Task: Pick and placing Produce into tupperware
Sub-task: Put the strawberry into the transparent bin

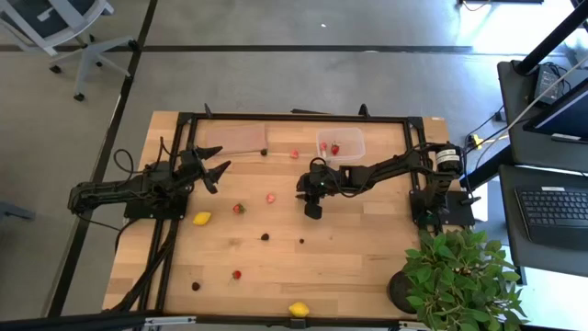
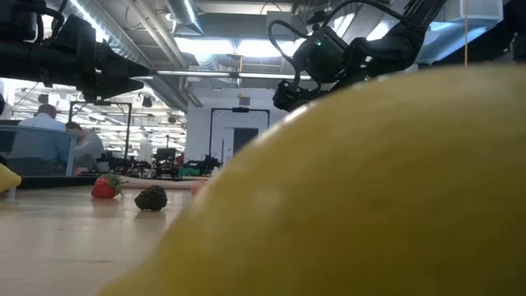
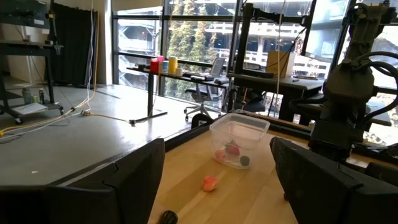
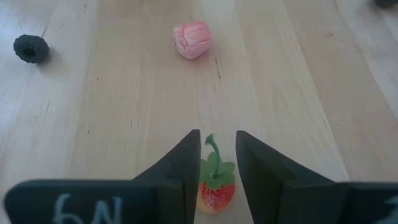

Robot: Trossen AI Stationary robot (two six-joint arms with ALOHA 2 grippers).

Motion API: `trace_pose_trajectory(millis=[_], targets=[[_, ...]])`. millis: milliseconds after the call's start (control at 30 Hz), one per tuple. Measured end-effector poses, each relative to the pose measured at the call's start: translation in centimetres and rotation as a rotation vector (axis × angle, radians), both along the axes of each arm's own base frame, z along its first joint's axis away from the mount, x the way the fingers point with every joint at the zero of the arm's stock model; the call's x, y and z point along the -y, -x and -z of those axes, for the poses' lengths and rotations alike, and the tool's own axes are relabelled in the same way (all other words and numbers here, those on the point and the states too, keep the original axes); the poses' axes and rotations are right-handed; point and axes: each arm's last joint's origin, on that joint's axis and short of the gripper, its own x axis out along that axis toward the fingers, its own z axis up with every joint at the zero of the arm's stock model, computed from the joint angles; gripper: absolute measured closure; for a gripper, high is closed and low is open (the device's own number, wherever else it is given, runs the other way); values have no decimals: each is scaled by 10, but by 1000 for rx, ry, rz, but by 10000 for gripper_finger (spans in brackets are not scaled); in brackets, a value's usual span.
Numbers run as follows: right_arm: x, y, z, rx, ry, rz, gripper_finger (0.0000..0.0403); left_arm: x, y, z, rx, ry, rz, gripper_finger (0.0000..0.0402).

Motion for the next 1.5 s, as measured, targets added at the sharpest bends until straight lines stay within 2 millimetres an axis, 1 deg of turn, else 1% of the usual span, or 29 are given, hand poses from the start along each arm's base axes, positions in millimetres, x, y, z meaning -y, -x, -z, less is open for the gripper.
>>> trace_pose_trajectory(millis=[300,533,700,1100,1233,1500], targets=[[0,0,0,1,-20,16,299,0,0,0,0,0,0,111],[-5,0,0,-1,19,-34,299,0,0,0,0,0,0,111],[-4,0,0,0,-2,-9,299,0,0,0,0,0,0,111],[-4,0,0,-1,-2,-13,300,0,0,0,0,0,0,111],[-4,0,0,-1,-1,-13,316,0,0,0,-1,0,0,111],[-4,0,0,-2,-1,-13,374,0,0,0,-1,0,0,111]])
